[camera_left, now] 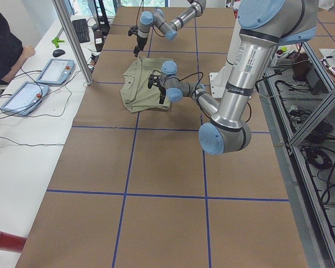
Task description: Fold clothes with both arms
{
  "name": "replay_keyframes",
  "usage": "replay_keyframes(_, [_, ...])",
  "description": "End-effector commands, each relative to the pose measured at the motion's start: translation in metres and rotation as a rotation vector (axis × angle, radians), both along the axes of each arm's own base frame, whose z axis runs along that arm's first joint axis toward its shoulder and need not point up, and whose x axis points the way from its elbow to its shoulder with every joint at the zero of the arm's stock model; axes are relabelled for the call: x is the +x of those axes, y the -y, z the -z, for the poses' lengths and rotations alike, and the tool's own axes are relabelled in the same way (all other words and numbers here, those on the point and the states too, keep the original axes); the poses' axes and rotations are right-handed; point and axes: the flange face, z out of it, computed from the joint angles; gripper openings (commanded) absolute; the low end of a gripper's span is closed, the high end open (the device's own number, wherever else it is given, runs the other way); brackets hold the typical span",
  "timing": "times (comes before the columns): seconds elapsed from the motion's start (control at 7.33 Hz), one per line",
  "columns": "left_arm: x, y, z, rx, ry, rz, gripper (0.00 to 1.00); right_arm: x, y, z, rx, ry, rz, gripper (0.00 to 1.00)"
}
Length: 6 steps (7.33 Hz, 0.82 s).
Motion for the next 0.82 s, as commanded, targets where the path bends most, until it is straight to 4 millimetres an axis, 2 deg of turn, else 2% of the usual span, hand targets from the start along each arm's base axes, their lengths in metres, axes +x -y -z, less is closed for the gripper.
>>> replay_keyframes(0.0, [0.002,-0.007,-0.015,-0.012,0.024,0.004,1.00,0.000,0.000,0.000,0.000,0.001,-0.001,1.00])
replay_keyframes(0.27, [0.005,-0.007,-0.022,-0.019,0.036,0.001,0.99,0.001,-0.001,-0.002,-0.002,0.000,-0.002,1.00])
replay_keyframes(0.41, [0.011,-0.013,-0.023,-0.020,0.039,-0.010,0.89,0.000,-0.002,-0.003,-0.003,-0.001,-0.001,1.00])
replay_keyframes(0.55, [0.013,-0.016,-0.024,-0.023,0.041,-0.016,0.63,0.000,-0.002,-0.003,-0.003,-0.001,0.000,1.00])
replay_keyframes(0.68, [0.013,-0.016,-0.022,-0.023,0.038,-0.016,0.29,0.000,-0.002,-0.001,-0.001,0.001,0.000,1.00])
